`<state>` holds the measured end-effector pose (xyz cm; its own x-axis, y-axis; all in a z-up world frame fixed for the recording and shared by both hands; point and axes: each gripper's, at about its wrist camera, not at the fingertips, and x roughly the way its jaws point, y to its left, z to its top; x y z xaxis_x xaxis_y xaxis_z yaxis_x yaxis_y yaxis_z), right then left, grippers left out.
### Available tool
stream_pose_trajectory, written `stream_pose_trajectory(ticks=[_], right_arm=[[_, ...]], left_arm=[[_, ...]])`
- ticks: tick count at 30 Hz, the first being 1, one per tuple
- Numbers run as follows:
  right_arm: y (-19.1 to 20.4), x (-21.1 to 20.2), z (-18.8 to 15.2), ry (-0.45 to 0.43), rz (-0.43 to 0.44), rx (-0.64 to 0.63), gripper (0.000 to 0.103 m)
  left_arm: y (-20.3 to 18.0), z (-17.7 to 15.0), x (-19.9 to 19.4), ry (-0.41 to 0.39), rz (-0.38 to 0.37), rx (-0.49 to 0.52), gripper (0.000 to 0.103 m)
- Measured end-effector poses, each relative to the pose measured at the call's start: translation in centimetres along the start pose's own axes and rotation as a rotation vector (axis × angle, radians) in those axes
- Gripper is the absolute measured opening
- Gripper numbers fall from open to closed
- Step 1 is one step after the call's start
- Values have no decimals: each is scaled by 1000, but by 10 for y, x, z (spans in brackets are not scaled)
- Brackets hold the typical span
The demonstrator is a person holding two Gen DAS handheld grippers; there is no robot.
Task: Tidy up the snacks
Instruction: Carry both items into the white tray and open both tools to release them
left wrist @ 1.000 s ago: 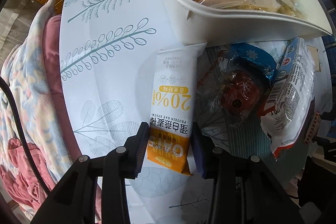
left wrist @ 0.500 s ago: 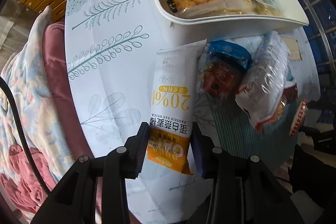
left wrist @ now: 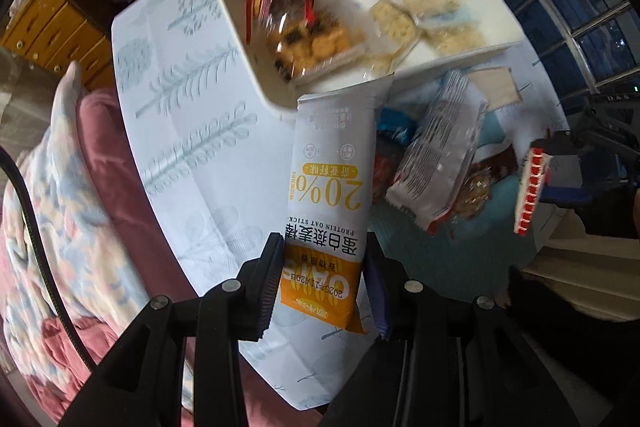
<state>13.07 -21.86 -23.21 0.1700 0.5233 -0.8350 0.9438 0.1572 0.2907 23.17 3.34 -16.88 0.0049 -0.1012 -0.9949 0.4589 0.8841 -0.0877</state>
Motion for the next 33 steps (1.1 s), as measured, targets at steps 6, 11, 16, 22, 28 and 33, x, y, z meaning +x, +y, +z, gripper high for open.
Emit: stream_pose_trajectory(ticks=[6,11,16,22,28,33], right_arm=[[53,-6,1,12,-6,-125,43],[84,0,3,41,-5,-204,43],[107,0,11,84,-1,-234,43],[139,7,32,107,8,-253,43],[151,13,46,104,18,-251,45],[144,17,46,127,24,-227,58]], left_arm=[[-11,35,-31,-85,-2,12,38],[-10,64,-40,-124,-10,0,38],[-10,91,-40,-143,-16,-18,38],[-9,121,-33,-192,24,-39,38],[-8,141,-25,-204,23,-79,40],[-2,141,-21,-195,11,-105,65]])
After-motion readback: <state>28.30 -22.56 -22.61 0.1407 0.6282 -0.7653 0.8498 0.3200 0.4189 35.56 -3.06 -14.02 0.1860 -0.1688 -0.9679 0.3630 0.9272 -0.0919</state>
